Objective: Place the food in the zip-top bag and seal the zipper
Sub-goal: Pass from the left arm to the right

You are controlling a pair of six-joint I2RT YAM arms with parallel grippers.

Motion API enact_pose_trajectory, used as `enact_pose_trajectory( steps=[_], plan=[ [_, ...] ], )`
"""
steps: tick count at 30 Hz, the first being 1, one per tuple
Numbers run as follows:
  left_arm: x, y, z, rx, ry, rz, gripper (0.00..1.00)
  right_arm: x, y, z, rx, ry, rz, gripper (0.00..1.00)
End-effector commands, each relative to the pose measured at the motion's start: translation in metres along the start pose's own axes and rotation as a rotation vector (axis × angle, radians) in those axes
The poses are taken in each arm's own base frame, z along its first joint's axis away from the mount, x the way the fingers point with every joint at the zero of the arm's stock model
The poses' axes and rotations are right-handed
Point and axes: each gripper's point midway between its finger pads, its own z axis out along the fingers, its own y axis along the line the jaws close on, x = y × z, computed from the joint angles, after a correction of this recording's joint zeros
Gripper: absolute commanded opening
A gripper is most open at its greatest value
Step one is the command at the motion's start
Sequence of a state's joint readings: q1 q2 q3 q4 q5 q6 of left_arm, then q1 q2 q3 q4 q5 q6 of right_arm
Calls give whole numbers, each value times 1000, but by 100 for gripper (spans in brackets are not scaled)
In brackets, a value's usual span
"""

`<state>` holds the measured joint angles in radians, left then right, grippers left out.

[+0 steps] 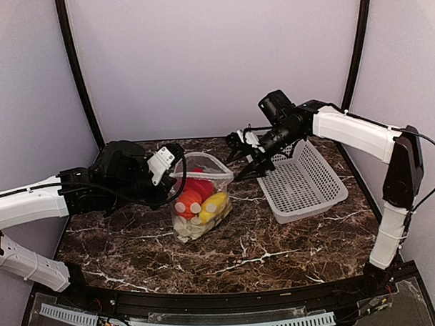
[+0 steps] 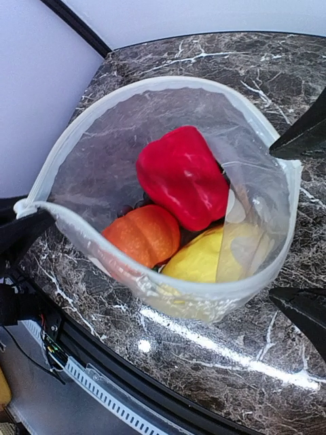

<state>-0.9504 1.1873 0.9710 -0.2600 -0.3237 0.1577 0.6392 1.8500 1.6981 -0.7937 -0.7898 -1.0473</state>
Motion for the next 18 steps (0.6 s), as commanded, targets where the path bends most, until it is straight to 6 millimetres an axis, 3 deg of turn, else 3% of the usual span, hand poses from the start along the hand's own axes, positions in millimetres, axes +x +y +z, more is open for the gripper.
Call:
enact_pose_trajectory(
  steps=[1,5,9,15,18],
  plan=[
    [-11,6,-5,-12,-59,-9,1,4,15,14,-22,65,-49,62],
    [-11,4,-3,-7,-61,-2,1,9,7,28,-11,96,-64,60],
    [-11,7,-5,-16,-57,6,1,18,-5,36,23,152,-68,46],
    [-6,10,-6,-33,-53,32,1,25,-12,12,116,281,-150,3],
    [-5,7,-3,-24,-50,53,1,13,-18,-6,171,309,-187,0]
  ],
)
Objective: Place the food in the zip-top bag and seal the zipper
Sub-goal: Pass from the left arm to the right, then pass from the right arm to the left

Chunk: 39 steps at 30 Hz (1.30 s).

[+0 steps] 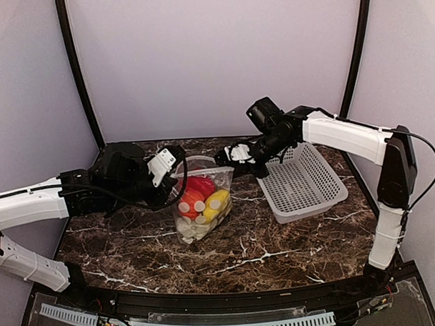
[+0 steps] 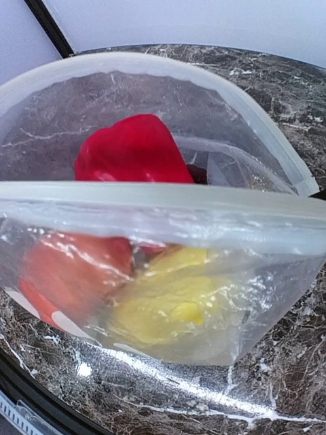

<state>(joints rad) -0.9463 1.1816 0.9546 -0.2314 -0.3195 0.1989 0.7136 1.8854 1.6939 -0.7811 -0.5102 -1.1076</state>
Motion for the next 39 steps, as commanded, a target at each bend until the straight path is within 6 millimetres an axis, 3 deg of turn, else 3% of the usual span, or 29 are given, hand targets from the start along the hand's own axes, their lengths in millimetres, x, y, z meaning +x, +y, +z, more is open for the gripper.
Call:
enact_pose_trajectory(
  steps=[1,5,7,12,16,18,20,22,26,33,35,39],
  plan=[
    [-6,4,-3,-9,-34,25,1,-16,-20,-44,142,71,-88,0],
    [-16,-5,3,41,-54,11,1,-39,-23,-69,160,38,-90,0],
    [-20,-8,6,57,-70,-5,1,-42,-16,-69,141,42,-89,0],
    [-20,-9,10,48,-95,-38,1,-19,9,-47,81,142,-81,0],
    [-21,-10,8,56,-132,-103,4,-7,21,-42,60,170,-48,0],
    [-22,-12,7,72,-159,-150,13,-10,22,-44,60,160,-34,1],
    [-21,-14,7,86,-174,-198,50,-14,22,-47,63,147,-23,1],
    [-14,-14,8,84,-165,-253,69,-18,23,-49,63,133,-16,1],
    [9,-18,4,112,-177,-374,86,-21,25,-51,57,121,-1,1],
    [20,-20,-4,190,-338,-482,88,-21,28,-52,51,122,8,1],
    [21,-15,-1,197,-357,-496,85,-20,29,-52,50,125,10,1],
    [18,-10,5,228,-389,-499,69,-19,30,-51,48,129,13,2]
  ],
)
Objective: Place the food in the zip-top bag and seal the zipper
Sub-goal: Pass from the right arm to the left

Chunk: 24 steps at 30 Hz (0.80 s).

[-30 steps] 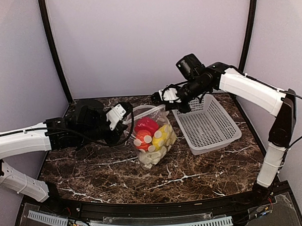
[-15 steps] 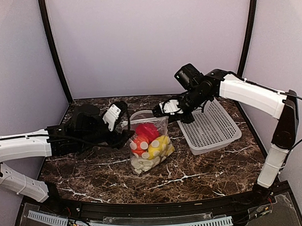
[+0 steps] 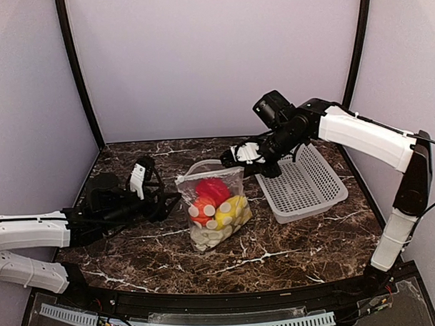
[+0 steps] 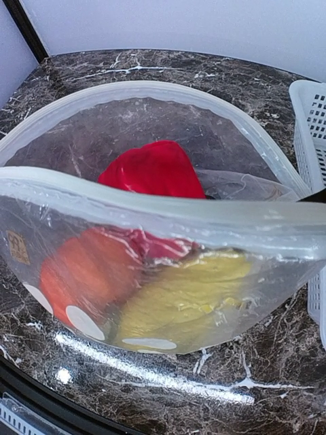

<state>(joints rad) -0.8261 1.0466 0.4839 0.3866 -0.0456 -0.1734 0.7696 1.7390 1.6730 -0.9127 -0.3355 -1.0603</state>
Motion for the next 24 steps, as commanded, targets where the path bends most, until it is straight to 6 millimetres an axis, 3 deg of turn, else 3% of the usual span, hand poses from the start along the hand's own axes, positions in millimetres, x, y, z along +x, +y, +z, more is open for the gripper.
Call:
enact_pose_trajectory(
  steps=[1,5,8,12,20,24],
  plan=[
    [-25,-8,2,102,-117,-34,66,-6,6,-11,5,-12,7,2],
    [-26,-18,9,175,-118,-13,58,-5,5,-10,6,-11,11,2],
    [-25,-30,20,243,-85,-7,46,-5,5,-8,6,-13,9,2],
    [-25,-32,28,256,-83,-16,37,-5,5,-7,3,-13,10,2],
    [-35,-26,29,223,-129,-23,34,-2,7,-3,-6,-7,13,3],
    [-37,-24,28,207,-130,-11,17,-2,7,-3,-6,-7,16,3]
  ],
)
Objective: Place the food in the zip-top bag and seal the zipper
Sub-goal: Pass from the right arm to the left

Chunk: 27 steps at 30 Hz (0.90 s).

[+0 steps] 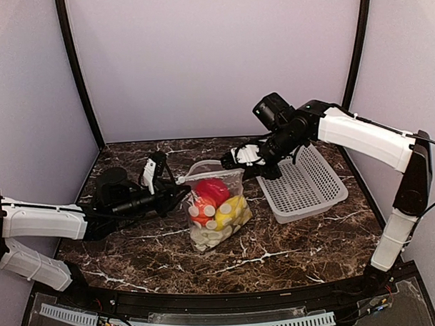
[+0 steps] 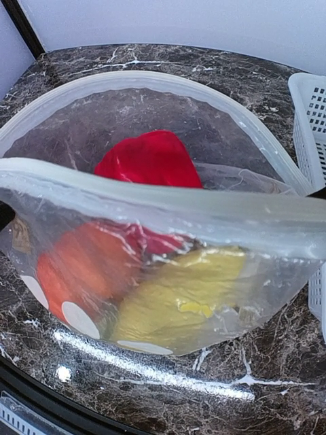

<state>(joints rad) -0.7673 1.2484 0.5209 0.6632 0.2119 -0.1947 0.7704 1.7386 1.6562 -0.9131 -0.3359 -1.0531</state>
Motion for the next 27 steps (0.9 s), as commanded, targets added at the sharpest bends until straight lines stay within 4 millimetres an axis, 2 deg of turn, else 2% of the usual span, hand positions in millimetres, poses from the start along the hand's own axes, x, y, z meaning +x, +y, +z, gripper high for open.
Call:
enact_pose_trajectory(
  steps=[1,7,10,11,12,13,14,15,16,17,20,24,27],
  plan=[
    [-23,1,0,-12,-52,30,11,-6,3,-6,7,-13,3,3],
    [-22,5,1,-28,-43,36,3,-7,0,-8,12,-10,12,6],
    [-34,-1,-1,-10,-51,62,1,-22,0,-27,-9,-65,38,32],
    [-31,-1,-1,-8,-27,85,1,-32,0,-37,-23,-112,51,39],
    [-38,-5,0,9,-28,103,1,-43,0,-46,-32,-159,63,44],
    [-32,-6,1,15,13,127,1,-55,-2,-55,-37,-208,74,50],
    [-40,-11,2,39,13,147,1,-66,-4,-62,-42,-253,89,54],
    [-32,-12,3,49,57,179,1,-79,-5,-69,-55,-308,105,58],
    [-39,-17,4,72,57,218,1,-89,-5,-73,-76,-354,126,61],
    [-33,-18,4,79,92,226,1,-99,-6,-76,-96,-396,154,62],
    [-41,-24,4,113,107,269,1,-117,-11,-67,-143,-454,215,63],
    [-43,-29,0,133,107,287,1,-127,-26,-52,-160,-487,278,56],
    [-42,-32,-1,149,111,289,1,-132,-31,-45,-184,-510,288,54]
  ],
)
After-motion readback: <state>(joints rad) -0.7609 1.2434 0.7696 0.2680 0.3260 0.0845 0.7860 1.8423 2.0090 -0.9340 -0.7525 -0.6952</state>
